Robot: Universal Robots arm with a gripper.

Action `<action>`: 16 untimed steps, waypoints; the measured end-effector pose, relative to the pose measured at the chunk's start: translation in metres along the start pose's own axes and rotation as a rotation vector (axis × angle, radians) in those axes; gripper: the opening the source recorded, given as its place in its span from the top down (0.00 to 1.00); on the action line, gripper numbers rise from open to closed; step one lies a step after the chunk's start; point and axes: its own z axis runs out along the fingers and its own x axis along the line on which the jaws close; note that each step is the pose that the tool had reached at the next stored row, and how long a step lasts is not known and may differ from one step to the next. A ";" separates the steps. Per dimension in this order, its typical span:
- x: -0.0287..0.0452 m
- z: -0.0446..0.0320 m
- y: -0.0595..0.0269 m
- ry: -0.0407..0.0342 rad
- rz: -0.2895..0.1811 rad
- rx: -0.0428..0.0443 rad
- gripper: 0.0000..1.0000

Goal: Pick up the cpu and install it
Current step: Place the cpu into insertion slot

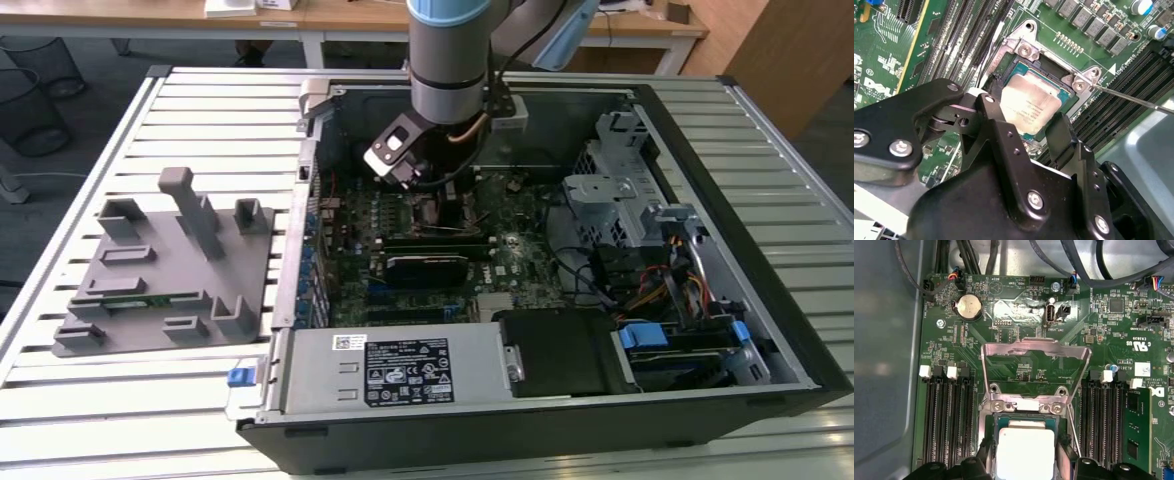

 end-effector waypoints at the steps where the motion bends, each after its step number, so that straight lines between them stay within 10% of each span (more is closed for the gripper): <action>1: 0.0001 -0.0002 0.0000 0.0004 0.000 -0.0001 0.38; 16: 0.0004 -0.0073 0.0005 0.0008 0.000 0.0000 0.38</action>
